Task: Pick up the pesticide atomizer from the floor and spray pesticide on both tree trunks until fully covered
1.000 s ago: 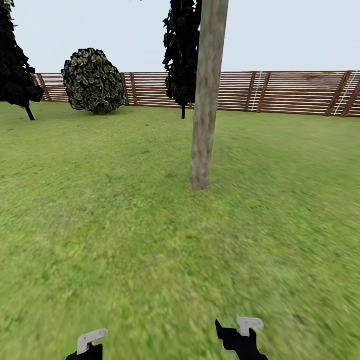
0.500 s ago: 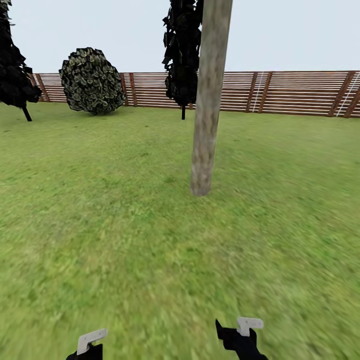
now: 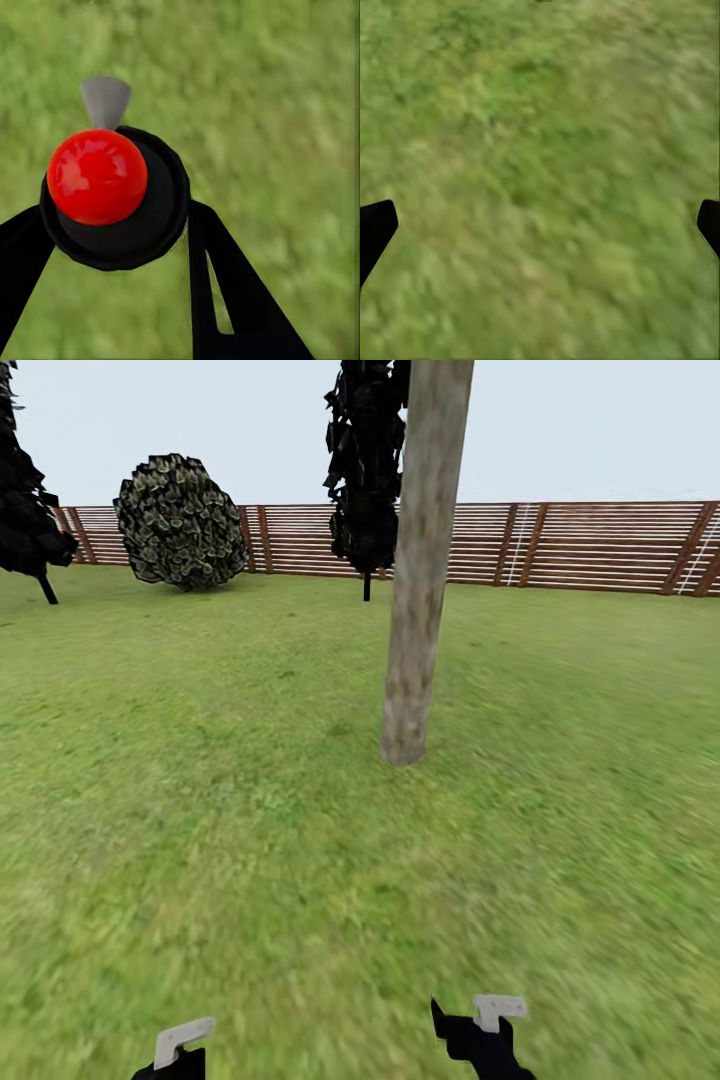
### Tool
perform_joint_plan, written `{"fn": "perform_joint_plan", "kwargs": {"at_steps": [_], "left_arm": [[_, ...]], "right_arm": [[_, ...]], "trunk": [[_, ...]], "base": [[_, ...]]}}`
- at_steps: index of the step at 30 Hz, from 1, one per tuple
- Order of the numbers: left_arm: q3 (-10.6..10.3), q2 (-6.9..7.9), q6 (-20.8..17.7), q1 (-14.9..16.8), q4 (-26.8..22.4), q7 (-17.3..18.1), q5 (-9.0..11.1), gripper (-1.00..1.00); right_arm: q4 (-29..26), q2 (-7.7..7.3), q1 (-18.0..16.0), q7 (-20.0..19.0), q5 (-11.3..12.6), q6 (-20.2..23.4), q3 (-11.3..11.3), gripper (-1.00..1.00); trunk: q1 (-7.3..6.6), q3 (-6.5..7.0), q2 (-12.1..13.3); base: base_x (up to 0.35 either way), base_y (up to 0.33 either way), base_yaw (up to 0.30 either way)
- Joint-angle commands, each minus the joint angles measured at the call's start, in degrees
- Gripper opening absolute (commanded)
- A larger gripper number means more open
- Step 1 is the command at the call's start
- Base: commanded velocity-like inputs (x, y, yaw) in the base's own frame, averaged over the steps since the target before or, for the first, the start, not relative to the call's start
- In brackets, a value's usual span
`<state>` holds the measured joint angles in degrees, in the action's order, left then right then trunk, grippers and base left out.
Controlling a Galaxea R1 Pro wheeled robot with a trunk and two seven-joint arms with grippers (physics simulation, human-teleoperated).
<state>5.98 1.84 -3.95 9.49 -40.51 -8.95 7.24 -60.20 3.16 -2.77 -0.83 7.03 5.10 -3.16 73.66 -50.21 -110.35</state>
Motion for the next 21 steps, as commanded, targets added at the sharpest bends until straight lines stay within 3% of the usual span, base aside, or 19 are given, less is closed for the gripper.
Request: {"fn": "perform_joint_plan", "kwargs": {"at_steps": [1,21], "left_arm": [[-0.01,0.00,0.00,0.00,0.00,-0.07,-0.04,-1.00],[-0.01,0.00,0.00,0.00,0.00,-0.02,-0.04,-1.00]], "right_arm": [[0.00,0.00,0.02,-0.02,0.00,0.00,0.00,1.00],[0.00,0.00,0.02,-0.04,0.00,0.00,0.00,1.00]], "trunk": [[0.00,0.00,0.00],[0.00,0.00,0.00]], "base": [[0.339,0.000,0.000],[0.339,-0.004,0.000]]}}
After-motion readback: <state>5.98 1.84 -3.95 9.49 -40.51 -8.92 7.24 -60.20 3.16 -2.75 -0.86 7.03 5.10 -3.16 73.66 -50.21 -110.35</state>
